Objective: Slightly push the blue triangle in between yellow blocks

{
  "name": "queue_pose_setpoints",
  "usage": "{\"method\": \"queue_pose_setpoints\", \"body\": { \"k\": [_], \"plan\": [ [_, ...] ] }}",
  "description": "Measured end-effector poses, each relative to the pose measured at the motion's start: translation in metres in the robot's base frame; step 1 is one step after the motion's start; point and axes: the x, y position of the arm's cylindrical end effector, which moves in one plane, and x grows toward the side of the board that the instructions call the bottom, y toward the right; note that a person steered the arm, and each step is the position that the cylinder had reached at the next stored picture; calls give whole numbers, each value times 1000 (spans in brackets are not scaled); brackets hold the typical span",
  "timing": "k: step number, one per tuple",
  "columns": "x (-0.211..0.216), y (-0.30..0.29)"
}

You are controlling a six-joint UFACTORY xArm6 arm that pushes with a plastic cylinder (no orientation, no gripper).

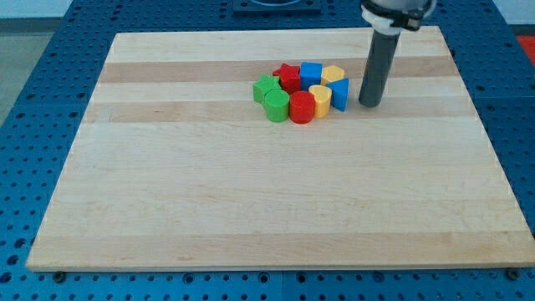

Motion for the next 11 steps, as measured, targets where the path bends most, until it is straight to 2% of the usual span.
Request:
{"method": "queue_pose_setpoints", "body": {
  "k": [2, 11],
  "plan": [
    [-15, 0],
    [-21, -13]
  ]
}}
